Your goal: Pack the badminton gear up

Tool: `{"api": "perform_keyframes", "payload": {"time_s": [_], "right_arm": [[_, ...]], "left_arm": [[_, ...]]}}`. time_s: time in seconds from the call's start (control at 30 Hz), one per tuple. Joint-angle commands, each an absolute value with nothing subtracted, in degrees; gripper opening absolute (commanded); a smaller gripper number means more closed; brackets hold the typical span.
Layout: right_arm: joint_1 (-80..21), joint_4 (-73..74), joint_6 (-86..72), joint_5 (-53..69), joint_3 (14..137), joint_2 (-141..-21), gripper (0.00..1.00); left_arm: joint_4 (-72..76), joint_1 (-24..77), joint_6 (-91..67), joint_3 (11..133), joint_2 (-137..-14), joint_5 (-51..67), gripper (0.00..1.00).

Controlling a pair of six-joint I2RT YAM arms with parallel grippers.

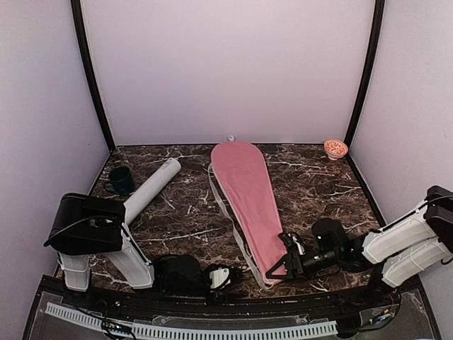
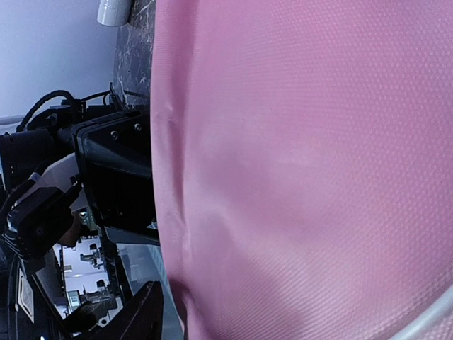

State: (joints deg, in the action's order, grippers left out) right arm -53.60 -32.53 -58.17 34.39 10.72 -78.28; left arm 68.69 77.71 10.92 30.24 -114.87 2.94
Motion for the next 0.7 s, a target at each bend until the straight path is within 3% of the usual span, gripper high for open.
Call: {"api": "perform_keyframes", "payload": {"time_s": [0.0,0.4,0.47,0.67], "right_arm": [[-51.22,-22.05,-52.88,31.61,13.03,-73.95,0.57],[-44.22,1.13,-44.81,25.56,16.68,-69.55,0.78],[-42.89,5.84,-43.79,23.45,17.37,-67.89,0.98],[-39.80,14.63,-41.83,19.37,17.62,-60.64,0.99]], "left_arm": [[70.07,77.42,9.64,28.40,-111.59,4.50,0.58],[70.14,77.54,8.01,34.96,-115.39,4.46,0.61],[70.36,77.59,7.26,35.54,-116.38,4.91,0.61],[71.52,77.56,5.63,35.07,-117.05,1.20,0.48]]}}
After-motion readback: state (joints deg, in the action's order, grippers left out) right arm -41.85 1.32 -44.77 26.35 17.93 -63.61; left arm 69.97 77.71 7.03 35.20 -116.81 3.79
